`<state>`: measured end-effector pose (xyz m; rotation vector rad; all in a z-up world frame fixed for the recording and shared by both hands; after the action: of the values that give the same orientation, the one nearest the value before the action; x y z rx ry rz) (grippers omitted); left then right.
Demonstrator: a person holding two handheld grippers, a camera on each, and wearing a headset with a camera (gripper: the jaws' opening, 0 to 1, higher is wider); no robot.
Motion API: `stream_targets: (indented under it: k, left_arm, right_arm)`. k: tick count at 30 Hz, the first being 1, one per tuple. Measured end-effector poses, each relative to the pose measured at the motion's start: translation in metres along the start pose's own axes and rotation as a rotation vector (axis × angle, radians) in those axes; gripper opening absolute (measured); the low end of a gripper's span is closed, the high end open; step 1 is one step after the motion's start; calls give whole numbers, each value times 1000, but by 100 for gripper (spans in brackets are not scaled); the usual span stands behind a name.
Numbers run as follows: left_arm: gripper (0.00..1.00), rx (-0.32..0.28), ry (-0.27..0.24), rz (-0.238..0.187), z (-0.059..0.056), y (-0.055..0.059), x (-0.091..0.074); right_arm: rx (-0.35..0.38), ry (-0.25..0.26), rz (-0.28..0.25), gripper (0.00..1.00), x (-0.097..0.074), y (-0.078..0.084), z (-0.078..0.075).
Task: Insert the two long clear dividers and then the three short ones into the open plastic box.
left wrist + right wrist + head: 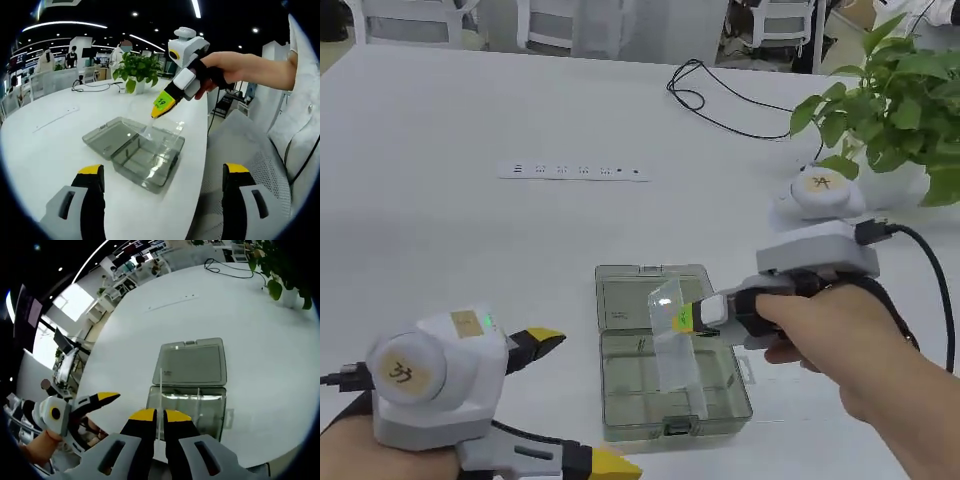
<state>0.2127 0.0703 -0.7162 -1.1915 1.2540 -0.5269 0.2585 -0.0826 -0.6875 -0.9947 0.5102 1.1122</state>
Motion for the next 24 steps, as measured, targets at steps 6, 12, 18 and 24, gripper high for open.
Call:
stream_targets:
  k: [6, 12, 18, 24]
  left_arm:
    - [100, -3, 12, -10, 0, 0, 0]
    - [100, -1, 28, -11, 2, 3, 0]
    - [100, -5, 39, -17, 5, 5, 0]
    - [100, -6, 50, -24, 5, 5, 2]
  right_arm:
    - [40, 30, 28, 7, 9, 5, -4]
    - [47, 61, 49, 7, 17, 11, -6]
    - [61, 85, 72, 7, 24, 12, -10]
    - [68, 102, 94, 7, 30, 12, -13]
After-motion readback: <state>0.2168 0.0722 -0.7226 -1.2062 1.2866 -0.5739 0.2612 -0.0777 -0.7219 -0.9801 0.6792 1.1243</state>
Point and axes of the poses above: the centre of the closed fingertips' face, and the gripper's own axes: x roughly forward along the fingers, z roughly to its left, y roughly out of its underside, the point moved 6 cm from there along -x, roughly backward along the fingers, and after that the axes turned 4 degrees about x, right-handed, at the moved point
